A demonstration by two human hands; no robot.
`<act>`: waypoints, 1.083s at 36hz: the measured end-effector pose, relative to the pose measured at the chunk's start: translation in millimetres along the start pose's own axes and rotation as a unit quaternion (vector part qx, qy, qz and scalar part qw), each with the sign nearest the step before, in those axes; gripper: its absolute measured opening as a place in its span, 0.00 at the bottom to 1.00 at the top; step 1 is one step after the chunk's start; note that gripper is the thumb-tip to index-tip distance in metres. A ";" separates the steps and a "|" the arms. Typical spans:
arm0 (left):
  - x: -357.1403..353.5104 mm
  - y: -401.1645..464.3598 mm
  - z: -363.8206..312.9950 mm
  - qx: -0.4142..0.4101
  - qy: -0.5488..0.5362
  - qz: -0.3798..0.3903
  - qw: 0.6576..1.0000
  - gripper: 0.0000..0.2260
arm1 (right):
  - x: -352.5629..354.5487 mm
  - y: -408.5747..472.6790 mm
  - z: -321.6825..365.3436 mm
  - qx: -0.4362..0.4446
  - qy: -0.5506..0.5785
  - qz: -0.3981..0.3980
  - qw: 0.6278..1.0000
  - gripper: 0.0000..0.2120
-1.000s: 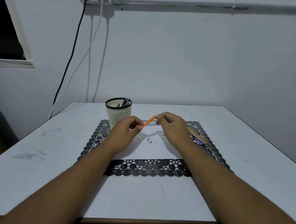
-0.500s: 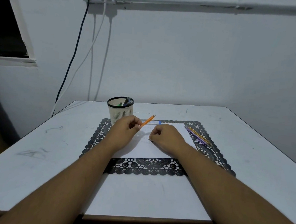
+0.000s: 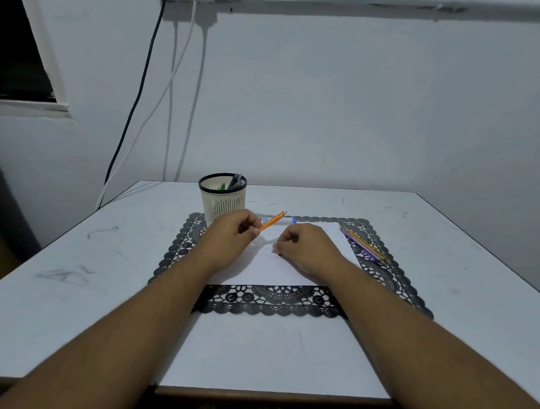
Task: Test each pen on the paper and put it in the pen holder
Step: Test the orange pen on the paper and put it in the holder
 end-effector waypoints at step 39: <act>-1.4 3.2 6.9 0.004 0.060 0.028 0.998 0.07 | 27.9 4.9 -8.7 -0.027 0.265 -0.057 0.962 0.10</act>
Point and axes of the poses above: each hand's wrist, its own y-axis towards the middle knuckle, its own x-axis out of the back of the hand, z = x × y, the point moved 2 cm from there along y, towards the middle knuckle, and after that the axes turned 7 degrees about -y, right-handed, at the moved point
